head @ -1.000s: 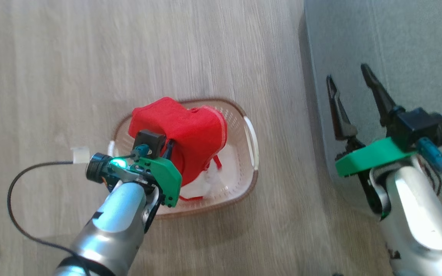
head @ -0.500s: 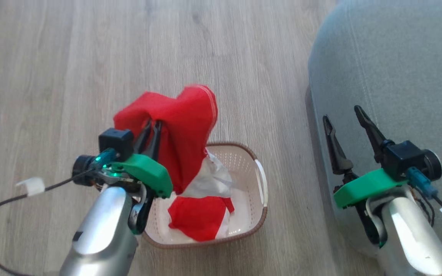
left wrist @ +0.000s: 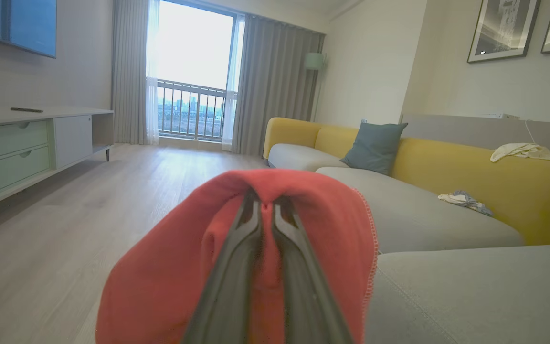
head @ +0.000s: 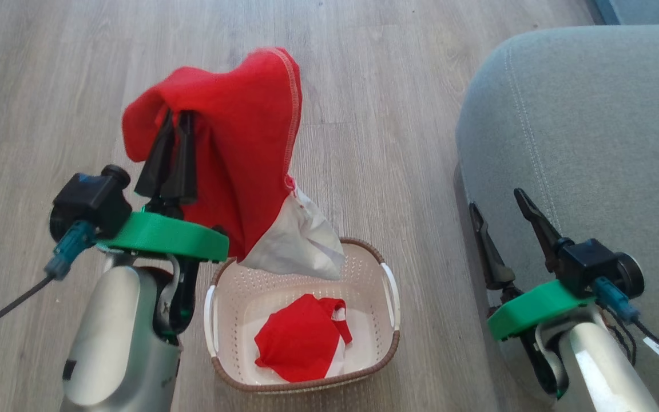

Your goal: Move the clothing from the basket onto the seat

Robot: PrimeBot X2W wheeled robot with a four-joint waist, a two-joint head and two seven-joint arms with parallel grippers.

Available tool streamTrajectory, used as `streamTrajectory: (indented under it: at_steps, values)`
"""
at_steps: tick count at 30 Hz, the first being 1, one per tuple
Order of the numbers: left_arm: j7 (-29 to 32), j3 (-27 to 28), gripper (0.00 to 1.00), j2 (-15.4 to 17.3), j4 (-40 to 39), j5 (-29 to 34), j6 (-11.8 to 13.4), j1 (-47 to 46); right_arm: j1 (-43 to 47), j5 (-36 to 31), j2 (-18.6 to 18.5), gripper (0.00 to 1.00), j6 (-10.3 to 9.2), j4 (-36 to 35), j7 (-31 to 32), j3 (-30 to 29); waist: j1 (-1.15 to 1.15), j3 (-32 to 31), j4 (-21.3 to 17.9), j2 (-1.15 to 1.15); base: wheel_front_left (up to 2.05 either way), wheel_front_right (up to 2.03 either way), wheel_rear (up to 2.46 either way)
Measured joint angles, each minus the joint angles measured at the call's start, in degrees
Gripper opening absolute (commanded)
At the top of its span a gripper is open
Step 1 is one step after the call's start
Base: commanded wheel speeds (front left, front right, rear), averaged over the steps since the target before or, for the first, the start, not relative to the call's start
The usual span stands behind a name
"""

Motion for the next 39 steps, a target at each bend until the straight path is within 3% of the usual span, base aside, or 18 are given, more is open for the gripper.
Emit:
streamTrajectory:
  at_steps: [13, 21, 30, 39]
  values:
    - [0.0, -0.5, 0.00, 0.0, -6.5, -1.5, 0.2, 0.8, 1.1, 0.0, 0.4, 1.00, 0.00, -1.0, 0.0, 1.0, 0.00, -1.6, -0.4, 0.00, 0.00, 0.00, 0.00]
    - [0.0, -6.4, 0.00, 0.0, -6.9, -3.0, -1.5, 0.8, 1.1, 0.0, 0.5, 1.00, 0.00, -2.8, 0.0, 2.3, 0.00, -1.2, -0.6, 0.00, 0.00, 0.00, 0.00]
    - [0.0, -9.4, 0.00, 0.0, -6.9, -3.5, -1.3, 0.8, 1.0, 4.3, -1.5, 1.00, 0.00, -7.6, 0.0, 10.7, 0.01, -0.3, -0.7, 0.00, 0.00, 0.00, 0.00]
    - [0.0, -12.0, 0.00, 0.1, -6.4, -3.4, -1.6, 0.6, -1.6, 8.2, -7.9, 1.00, 0.00, -11.7, 0.0, 20.9, 0.01, 0.2, -0.9, 0.00, 0.00, 0.00, 0.00]
